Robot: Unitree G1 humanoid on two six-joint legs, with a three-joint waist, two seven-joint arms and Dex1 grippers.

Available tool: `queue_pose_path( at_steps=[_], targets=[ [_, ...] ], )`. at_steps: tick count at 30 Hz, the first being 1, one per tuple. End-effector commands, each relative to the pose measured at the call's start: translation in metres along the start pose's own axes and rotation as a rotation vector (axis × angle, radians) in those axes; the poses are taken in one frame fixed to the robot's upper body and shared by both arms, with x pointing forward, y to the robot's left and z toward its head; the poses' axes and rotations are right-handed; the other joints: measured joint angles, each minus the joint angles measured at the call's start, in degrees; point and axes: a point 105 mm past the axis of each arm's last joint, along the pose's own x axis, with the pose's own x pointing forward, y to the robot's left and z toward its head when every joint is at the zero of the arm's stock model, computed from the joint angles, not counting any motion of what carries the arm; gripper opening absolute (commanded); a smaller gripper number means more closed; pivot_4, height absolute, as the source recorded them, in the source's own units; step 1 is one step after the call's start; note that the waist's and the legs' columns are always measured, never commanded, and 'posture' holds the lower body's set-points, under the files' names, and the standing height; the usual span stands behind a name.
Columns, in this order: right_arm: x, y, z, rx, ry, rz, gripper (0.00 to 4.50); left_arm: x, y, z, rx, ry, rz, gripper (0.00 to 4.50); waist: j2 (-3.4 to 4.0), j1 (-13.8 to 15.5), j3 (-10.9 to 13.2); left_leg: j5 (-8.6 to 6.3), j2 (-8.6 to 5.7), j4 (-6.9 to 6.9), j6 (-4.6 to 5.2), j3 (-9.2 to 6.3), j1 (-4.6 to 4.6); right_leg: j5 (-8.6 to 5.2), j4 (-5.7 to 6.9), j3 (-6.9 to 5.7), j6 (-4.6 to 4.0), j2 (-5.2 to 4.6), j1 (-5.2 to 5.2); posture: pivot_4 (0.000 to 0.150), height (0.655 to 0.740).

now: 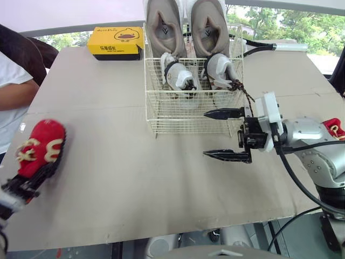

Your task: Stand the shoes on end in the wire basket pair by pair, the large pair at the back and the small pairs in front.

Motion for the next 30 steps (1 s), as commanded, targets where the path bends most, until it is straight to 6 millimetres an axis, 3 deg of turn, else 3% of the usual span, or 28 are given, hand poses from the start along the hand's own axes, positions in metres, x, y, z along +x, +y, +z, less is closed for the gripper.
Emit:
queue_pose_path(
  at_steps=[1,4,7,13,16,18,21,30],
  targets=[
    [-0.007,-0.015,0.017,-0.047,-0.030,-0.080,4.50,0.031,-0.059,0.057,0.065,-0.163,-0.182,1.91,0.00,-0.12,0.00,0.01,-0.01,0.00,-0.01,0.00,0.01,0.00,0.01,0.00,0.00,0.01,-0.01,0.150,0.7400],
    [-0.013,-0.029,0.031,-0.085,-0.013,-0.133,4.50,0.057,-0.118,0.082,0.059,-0.221,-0.396,1.84,0.28,0.08,0.17,0.15,-0.06,0.05,-0.19,0.01,0.02,0.02,0.06,0.03,0.00,0.01,0.00,0.150,0.7400],
    [-0.024,-0.035,0.055,-0.113,0.030,-0.115,4.50,0.066,-0.160,0.096,0.105,-0.218,-0.611,1.84,0.37,-0.24,0.20,0.27,-0.08,0.18,-0.08,0.00,-0.02,0.03,0.16,0.02,-0.02,0.06,-0.01,0.150,0.7400],
    [-0.050,-0.047,0.101,-0.133,0.228,-0.110,4.50,0.075,-0.200,0.109,0.331,-0.144,-0.979,1.84,0.62,-1.40,0.38,0.33,0.01,-0.05,-0.09,0.06,0.02,0.02,0.16,0.01,-0.02,0.24,-0.18,0.150,0.7400],
    [-0.051,-0.050,0.118,-0.075,0.266,-0.078,4.50,0.085,-0.215,0.111,0.465,-0.141,-1.128,1.84,0.81,-1.38,0.51,0.35,-0.03,-0.02,-0.10,0.07,-0.08,0.02,0.19,-0.06,-0.03,0.25,-0.23,0.150,0.7400],
    [-0.041,-0.054,0.123,-0.061,0.288,-0.047,4.50,0.093,-0.228,0.105,0.587,-0.141,-1.246,1.84,0.77,-1.55,0.48,0.34,-0.03,-0.01,-0.08,0.09,-0.06,0.02,0.16,-0.05,-0.03,0.25,-0.16,0.150,0.7400],
    [-0.027,-0.055,0.119,-0.026,0.352,-0.002,4.50,0.102,-0.241,0.096,0.727,-0.167,-1.362,1.84,0.76,-1.88,0.48,0.32,-0.04,0.08,-0.03,0.30,0.01,0.03,0.18,0.02,-0.01,0.27,-0.13,0.150,0.7400],
    [-0.001,-0.052,0.056,0.239,0.660,0.088,4.50,0.121,-0.272,0.096,0.996,-0.371,-1.480,1.84,0.77,-1.49,0.49,0.28,-0.05,0.66,0.03,0.11,-0.61,0.06,0.35,-0.03,0.05,0.23,-0.52,0.150,0.7400]
  ],
)
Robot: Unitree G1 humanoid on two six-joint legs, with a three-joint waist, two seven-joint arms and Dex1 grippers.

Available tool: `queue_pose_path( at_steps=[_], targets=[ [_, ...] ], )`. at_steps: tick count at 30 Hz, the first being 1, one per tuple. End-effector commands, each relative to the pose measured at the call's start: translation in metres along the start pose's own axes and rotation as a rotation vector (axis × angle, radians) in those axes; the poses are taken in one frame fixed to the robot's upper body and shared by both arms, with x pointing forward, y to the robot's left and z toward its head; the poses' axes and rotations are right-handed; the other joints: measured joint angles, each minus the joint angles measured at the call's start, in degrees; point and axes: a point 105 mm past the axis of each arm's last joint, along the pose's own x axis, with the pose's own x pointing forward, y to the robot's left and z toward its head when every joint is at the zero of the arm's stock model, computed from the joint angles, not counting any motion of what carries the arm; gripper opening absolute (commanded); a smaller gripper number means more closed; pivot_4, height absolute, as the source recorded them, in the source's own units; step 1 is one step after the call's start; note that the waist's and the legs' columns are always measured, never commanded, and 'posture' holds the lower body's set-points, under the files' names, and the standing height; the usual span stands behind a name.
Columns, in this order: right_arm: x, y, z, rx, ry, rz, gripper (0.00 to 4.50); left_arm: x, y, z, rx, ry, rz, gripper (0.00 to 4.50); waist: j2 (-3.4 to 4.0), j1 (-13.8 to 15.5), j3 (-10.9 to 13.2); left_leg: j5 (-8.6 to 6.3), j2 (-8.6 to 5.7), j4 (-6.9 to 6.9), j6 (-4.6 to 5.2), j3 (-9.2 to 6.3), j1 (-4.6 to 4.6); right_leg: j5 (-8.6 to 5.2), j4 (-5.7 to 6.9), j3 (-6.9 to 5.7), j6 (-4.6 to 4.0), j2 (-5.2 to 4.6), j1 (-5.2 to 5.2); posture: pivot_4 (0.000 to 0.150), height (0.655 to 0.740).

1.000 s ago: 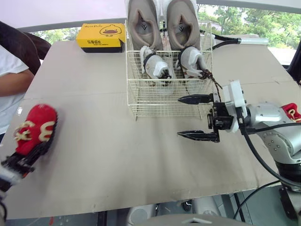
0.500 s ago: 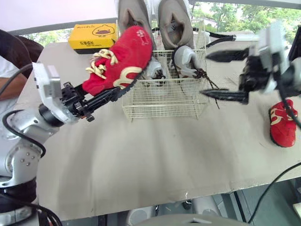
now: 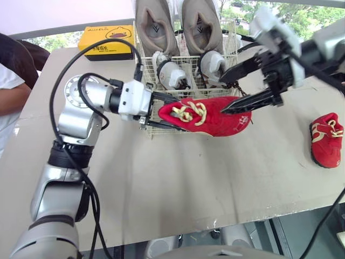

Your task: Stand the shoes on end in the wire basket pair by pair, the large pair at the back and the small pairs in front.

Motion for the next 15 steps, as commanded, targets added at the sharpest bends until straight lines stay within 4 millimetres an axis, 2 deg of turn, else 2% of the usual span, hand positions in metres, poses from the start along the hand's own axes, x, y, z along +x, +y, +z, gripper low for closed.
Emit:
queue_pose_path(
  at_steps=[1,2,4,5,6,9,10,11,12,14,15],
  targets=[
    [0.009,-0.002,-0.009,0.063,0.072,0.019,4.50,0.002,0.008,0.009,0.144,-0.006,-0.007,1.84,0.00,-0.03,0.00,0.00,0.00,0.06,0.00,-0.03,-0.05,0.02,0.00,-0.02,0.02,0.00,0.00,0.150,0.7400],
    [0.012,-0.004,-0.011,0.081,0.079,0.022,4.10,0.004,0.009,0.010,0.174,-0.004,-0.013,1.84,0.00,-0.06,0.00,0.00,-0.02,0.13,0.00,-0.05,-0.12,0.09,0.00,-0.01,0.14,-0.01,-0.07,0.150,0.7400],
    [0.016,-0.008,-0.014,0.114,0.080,0.017,3.63,0.006,0.010,0.011,0.220,-0.007,-0.017,1.84,0.00,-0.05,0.00,0.00,-0.04,0.27,0.00,-0.05,-0.39,0.12,0.13,0.01,0.17,-0.01,-0.35,0.150,0.7400],
    [0.016,-0.008,-0.016,0.121,0.085,0.021,3.08,0.006,0.011,0.012,0.238,-0.007,-0.015,1.84,0.00,-0.04,0.00,0.01,-0.07,0.34,-0.01,-0.04,-0.58,0.15,0.25,0.03,0.22,-0.02,-0.58,0.150,0.7400],
    [0.016,-0.006,-0.017,0.117,0.092,0.030,2.89,0.006,0.013,0.012,0.259,-0.007,0.001,1.84,0.00,-0.03,0.00,0.01,-0.08,0.35,-0.01,-0.03,-0.58,0.15,0.28,0.03,0.23,-0.03,-0.59,0.150,0.7400],
    [0.014,-0.002,-0.019,0.119,0.087,0.047,1.60,-0.001,0.015,0.015,0.205,-0.041,0.036,1.84,0.00,0.05,0.00,0.01,-0.08,0.35,-0.01,-0.04,-0.59,0.16,0.28,0.01,0.23,-0.03,-0.62,0.150,0.7400],
    [0.013,-0.001,-0.019,0.126,0.074,0.047,1.10,-0.004,0.015,0.018,0.175,-0.067,0.056,2.72,0.00,0.05,0.00,0.01,-0.10,0.34,-0.01,-0.04,-0.59,0.15,0.27,0.00,0.24,-0.04,-0.61,0.150,0.7400],
    [0.012,-0.001,-0.018,0.139,0.056,0.041,0.72,-0.007,0.021,0.022,0.117,-0.108,0.126,3.07,0.00,0.04,0.00,0.01,-0.10,0.34,-0.01,-0.04,-0.60,0.16,0.26,0.00,0.24,-0.03,-0.61,0.150,0.7400],
    [0.010,-0.001,-0.017,0.147,0.028,0.032,0.46,-0.014,0.030,0.025,-0.025,-0.146,0.213,3.60,0.00,0.01,0.00,0.01,-0.10,0.34,-0.01,-0.04,-0.60,0.16,0.26,0.00,0.24,-0.03,-0.61,0.150,0.7400],
    [0.002,0.003,-0.012,0.203,-0.078,0.043,0.24,-0.031,0.035,0.027,-0.355,-0.239,0.350,4.50,0.00,-0.31,0.00,0.01,-0.10,0.35,0.00,-0.06,-0.60,0.16,0.29,0.04,0.25,-0.03,-0.61,0.150,0.7400],
    [-0.002,0.006,-0.009,0.236,-0.137,0.054,0.24,-0.039,0.032,0.025,-0.515,-0.274,0.386,4.50,0.00,-0.39,0.00,0.00,-0.08,0.34,0.00,-0.07,-0.59,0.16,0.36,0.08,0.26,-0.02,-0.62,0.150,0.7400]
  ],
)
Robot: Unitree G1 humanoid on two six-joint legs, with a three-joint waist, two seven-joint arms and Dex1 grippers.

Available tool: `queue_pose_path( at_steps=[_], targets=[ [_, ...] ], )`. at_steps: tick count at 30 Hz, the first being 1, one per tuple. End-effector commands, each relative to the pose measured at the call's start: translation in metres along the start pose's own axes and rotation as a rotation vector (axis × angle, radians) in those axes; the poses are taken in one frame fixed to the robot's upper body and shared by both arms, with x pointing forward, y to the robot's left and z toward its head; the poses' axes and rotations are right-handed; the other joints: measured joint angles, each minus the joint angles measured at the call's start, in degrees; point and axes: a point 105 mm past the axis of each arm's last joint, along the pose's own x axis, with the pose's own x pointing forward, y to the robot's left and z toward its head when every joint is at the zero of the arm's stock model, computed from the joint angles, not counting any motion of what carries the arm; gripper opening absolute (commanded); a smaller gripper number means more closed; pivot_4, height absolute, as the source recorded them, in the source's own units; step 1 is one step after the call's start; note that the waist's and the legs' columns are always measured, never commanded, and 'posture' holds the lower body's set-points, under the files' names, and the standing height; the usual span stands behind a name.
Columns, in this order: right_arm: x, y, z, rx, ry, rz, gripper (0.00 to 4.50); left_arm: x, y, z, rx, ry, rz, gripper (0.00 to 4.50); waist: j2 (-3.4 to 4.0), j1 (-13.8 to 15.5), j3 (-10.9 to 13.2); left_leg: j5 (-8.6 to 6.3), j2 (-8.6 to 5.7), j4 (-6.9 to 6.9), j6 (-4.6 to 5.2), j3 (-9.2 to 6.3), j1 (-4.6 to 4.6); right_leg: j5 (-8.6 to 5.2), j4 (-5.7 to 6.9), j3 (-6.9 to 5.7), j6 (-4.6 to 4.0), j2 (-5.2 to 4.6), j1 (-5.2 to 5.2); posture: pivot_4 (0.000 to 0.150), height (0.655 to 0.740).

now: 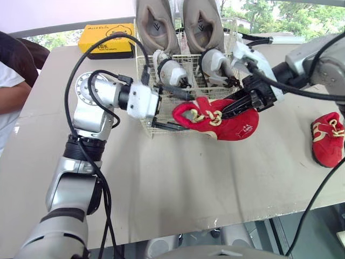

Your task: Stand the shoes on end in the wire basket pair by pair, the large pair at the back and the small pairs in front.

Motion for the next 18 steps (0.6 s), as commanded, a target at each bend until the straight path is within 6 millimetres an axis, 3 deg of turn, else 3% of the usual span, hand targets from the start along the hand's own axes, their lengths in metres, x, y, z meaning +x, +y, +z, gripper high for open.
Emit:
queue_pose_path(
  at_steps=[1,5,7,10,14,18],
  targets=[
    [-0.014,0.018,0.011,0.040,-0.162,0.054,0.24,-0.029,0.009,0.022,-0.405,-0.129,0.218,4.50,0.00,-0.28,0.00,0.00,0.00,0.00,0.00,0.00,0.02,0.00,0.06,0.02,0.01,0.00,-0.02,0.150,0.7400],
    [-0.014,0.025,0.001,0.071,-0.290,0.029,0.20,-0.040,-0.022,0.004,-0.774,-0.151,0.301,4.50,0.01,-0.13,-0.03,0.01,0.07,-0.06,-0.03,-0.02,0.12,-0.01,0.46,0.00,0.02,0.01,-0.09,0.150,0.7400],
    [-0.008,0.021,-0.003,0.089,-0.367,-0.022,0.20,-0.033,-0.047,-0.009,-0.921,-0.193,0.317,4.50,0.02,0.21,-0.03,0.03,-0.01,0.06,-0.06,-0.01,0.12,-0.01,0.50,0.03,0.01,-0.08,-0.13,0.150,0.7400],
    [0.002,0.019,-0.005,0.095,-0.454,-0.078,0.19,-0.014,-0.068,-0.011,-1.077,-0.298,0.304,4.50,-0.04,0.49,-0.10,0.05,-0.03,0.11,-0.09,-0.01,0.22,0.00,0.46,0.09,0.01,-0.12,0.02,0.150,0.7400],
    [0.011,0.019,-0.002,0.130,-0.547,-0.102,0.19,0.004,-0.073,-0.008,-1.139,-0.355,0.296,4.50,-0.06,0.97,-0.10,0.05,-0.06,0.50,-0.11,-0.08,0.14,0.04,0.68,0.05,-0.05,-0.10,0.03,0.150,0.7400],
    [0.020,0.019,-0.006,0.148,-0.570,-0.144,0.19,0.014,-0.060,-0.005,-1.156,-0.421,0.305,4.50,-0.05,1.29,-0.15,0.11,-0.10,0.59,-0.18,-0.06,0.29,0.16,0.68,0.08,-0.24,-0.04,0.20,0.150,0.7400]
  ],
)
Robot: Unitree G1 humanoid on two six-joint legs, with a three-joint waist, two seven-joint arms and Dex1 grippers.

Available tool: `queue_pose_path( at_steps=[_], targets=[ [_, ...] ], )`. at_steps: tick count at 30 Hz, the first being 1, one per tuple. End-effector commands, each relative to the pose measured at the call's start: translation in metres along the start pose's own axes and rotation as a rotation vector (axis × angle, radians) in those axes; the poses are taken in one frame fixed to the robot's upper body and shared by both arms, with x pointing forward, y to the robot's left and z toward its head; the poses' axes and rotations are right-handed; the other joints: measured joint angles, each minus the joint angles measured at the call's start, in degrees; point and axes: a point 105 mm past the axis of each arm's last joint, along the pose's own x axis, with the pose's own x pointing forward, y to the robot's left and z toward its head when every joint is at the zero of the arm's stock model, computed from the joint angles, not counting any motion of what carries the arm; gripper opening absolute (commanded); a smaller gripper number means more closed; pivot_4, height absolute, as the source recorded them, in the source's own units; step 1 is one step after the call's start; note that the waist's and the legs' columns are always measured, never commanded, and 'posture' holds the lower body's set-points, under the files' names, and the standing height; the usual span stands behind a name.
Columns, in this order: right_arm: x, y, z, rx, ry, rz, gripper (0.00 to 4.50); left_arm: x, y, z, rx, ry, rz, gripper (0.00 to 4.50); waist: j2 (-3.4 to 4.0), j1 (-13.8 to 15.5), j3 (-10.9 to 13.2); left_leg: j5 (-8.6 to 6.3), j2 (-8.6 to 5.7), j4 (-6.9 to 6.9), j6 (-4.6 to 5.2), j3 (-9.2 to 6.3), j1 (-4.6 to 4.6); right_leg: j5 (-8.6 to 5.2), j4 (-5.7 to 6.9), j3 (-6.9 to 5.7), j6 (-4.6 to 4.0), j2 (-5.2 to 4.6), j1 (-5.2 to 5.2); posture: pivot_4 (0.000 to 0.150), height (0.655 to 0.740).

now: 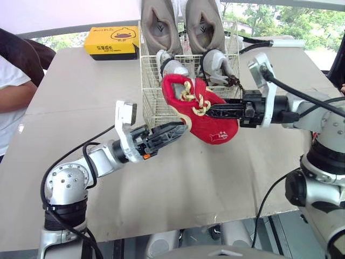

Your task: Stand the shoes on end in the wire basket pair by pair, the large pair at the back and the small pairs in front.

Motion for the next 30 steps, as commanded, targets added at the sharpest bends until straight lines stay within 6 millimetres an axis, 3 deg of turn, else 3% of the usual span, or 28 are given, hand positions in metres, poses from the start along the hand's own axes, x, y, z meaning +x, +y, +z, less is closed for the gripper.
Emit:
queue_pose_path(
  at_steps=[1,2,9,10,12,17,22,24,30],
  targets=[
    [0.000,0.004,-0.001,-0.030,-0.039,-0.049,0.19,0.013,-0.007,0.008,-0.001,-0.039,-0.043,4.50,0.00,0.03,0.00,0.01,0.00,0.01,0.00,0.03,0.05,0.01,0.00,0.02,-0.02,0.02,0.05,0.150,0.7400],
    [0.001,0.004,-0.003,-0.030,-0.040,-0.060,0.19,0.014,-0.006,0.009,0.000,-0.041,-0.041,4.50,0.00,-0.03,0.00,0.02,0.00,0.01,-0.01,0.06,0.07,0.02,0.01,0.04,-0.03,0.04,0.06,0.150,0.7400],
    [0.000,0.002,-0.007,-0.030,-0.099,-0.129,0.19,0.019,0.000,0.027,0.043,-0.064,-0.051,1.68,0.00,-1.01,0.00,0.02,0.03,0.00,-0.01,0.15,0.14,0.02,0.09,0.10,-0.03,0.36,0.05,0.150,0.7400],
    [0.000,0.002,-0.005,-0.042,-0.114,-0.143,1.20,0.019,0.000,0.029,0.057,-0.062,-0.049,1.28,0.00,-1.02,-0.01,0.02,0.03,0.00,-0.01,0.16,0.14,0.02,0.09,0.10,-0.03,0.37,0.06,0.150,0.7400],
    [-0.003,0.008,0.001,-0.101,-0.177,-0.137,2.02,0.018,0.000,0.040,0.149,-0.071,-0.045,0.55,0.00,-1.09,0.00,0.02,0.03,0.00,-0.01,0.20,0.16,0.02,0.09,0.08,-0.03,0.40,0.06,0.150,0.7400],
    [-0.023,0.033,0.005,-0.391,-0.277,-0.158,4.47,0.008,-0.004,0.082,0.535,-0.027,-0.002,0.48,0.00,-1.03,0.00,0.02,0.05,-0.01,-0.01,0.25,0.14,0.01,0.03,0.02,-0.02,0.49,0.04,0.150,0.7400],
    [-0.049,0.044,-0.020,-0.533,-0.230,-0.184,4.50,-0.004,0.008,0.108,0.988,0.118,0.036,0.48,0.00,-1.01,0.01,-0.01,0.10,-0.22,0.05,0.46,0.65,-0.01,-0.24,0.10,0.00,0.59,0.52,0.150,0.7400],
    [-0.055,0.045,-0.028,-0.543,-0.217,-0.196,4.50,-0.006,0.016,0.115,1.064,0.125,0.046,0.48,-0.02,-0.86,0.01,-0.18,0.14,-0.63,0.34,0.53,1.16,-0.05,-0.65,0.13,0.02,0.58,1.07,0.150,0.7400],
    [-0.067,0.043,-0.043,-0.562,-0.152,-0.255,4.50,-0.012,0.039,0.106,1.189,0.239,0.036,0.48,-0.05,-0.92,0.03,-0.06,0.23,-0.68,0.16,0.51,1.08,-0.02,-0.94,0.13,0.03,0.45,1.06,0.150,0.7400]
  ],
)
